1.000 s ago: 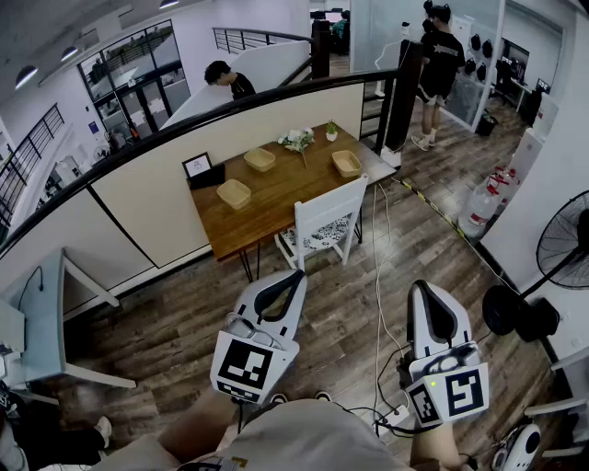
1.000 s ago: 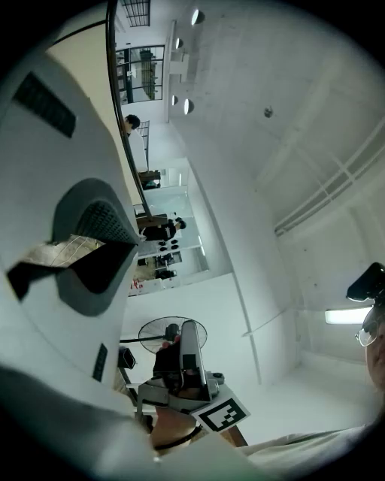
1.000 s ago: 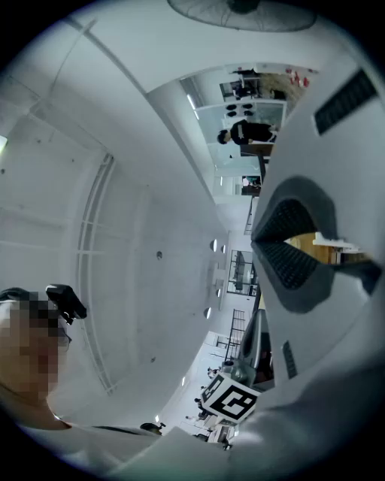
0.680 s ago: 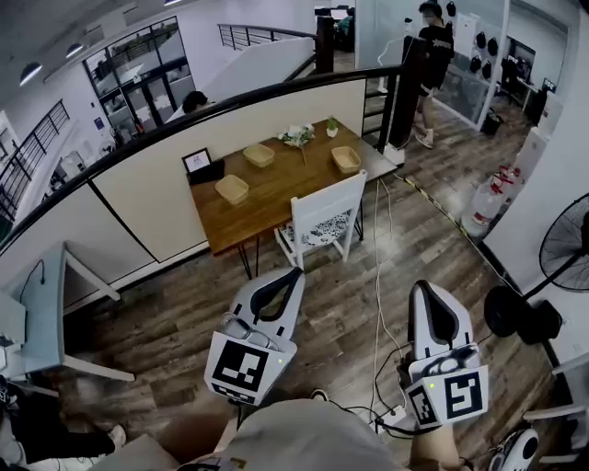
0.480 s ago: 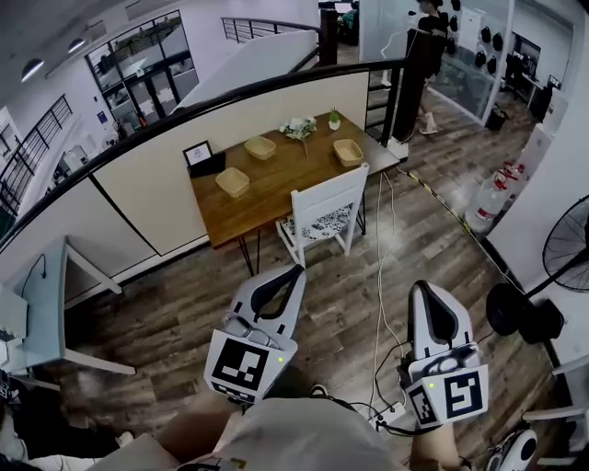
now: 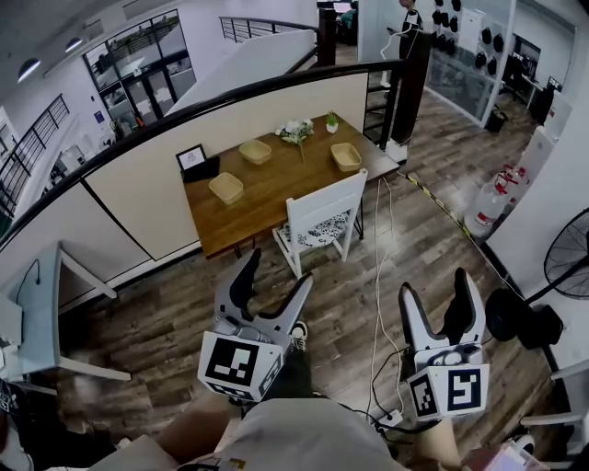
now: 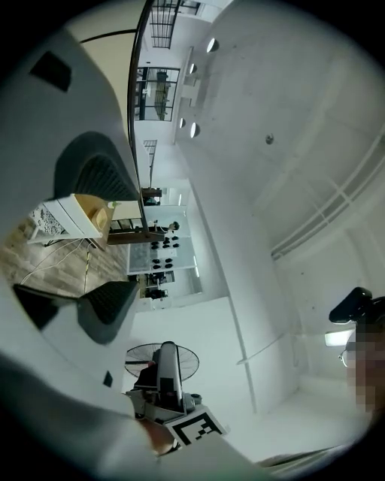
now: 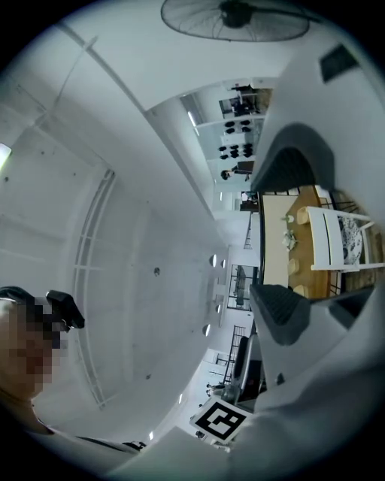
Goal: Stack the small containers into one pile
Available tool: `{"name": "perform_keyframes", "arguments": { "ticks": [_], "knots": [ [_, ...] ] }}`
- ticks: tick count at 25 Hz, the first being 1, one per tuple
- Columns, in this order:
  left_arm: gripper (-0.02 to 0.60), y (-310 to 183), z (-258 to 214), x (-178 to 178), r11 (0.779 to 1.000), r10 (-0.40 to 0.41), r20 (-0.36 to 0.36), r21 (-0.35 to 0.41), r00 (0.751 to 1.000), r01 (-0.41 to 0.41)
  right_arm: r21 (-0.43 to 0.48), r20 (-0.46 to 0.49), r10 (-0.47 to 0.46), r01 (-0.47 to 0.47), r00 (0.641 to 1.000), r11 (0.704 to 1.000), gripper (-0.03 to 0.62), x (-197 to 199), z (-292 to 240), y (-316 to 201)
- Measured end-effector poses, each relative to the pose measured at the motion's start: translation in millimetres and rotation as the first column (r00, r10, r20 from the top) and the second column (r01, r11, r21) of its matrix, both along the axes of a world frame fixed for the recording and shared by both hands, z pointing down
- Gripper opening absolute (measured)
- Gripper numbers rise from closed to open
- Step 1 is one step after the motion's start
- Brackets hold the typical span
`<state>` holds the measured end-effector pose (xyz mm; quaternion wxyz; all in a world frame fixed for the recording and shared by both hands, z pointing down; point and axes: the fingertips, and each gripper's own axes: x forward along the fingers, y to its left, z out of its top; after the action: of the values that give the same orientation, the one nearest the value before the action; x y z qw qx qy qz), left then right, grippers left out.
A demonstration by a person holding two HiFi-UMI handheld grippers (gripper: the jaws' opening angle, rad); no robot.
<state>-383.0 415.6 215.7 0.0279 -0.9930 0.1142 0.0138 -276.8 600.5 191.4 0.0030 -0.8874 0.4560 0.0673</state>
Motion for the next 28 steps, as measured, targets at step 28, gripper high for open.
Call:
{"name": "perform_keyframes", "arguments": {
  "ticks": [28],
  "knots": [
    [0.324,-282,20,237,0.992,0.090,0.038,-0.097,0.995,-0.086,-0.093,0.039,0.030,-0.026,0.999,0.995,0.370,223,13,-287]
  ]
}}
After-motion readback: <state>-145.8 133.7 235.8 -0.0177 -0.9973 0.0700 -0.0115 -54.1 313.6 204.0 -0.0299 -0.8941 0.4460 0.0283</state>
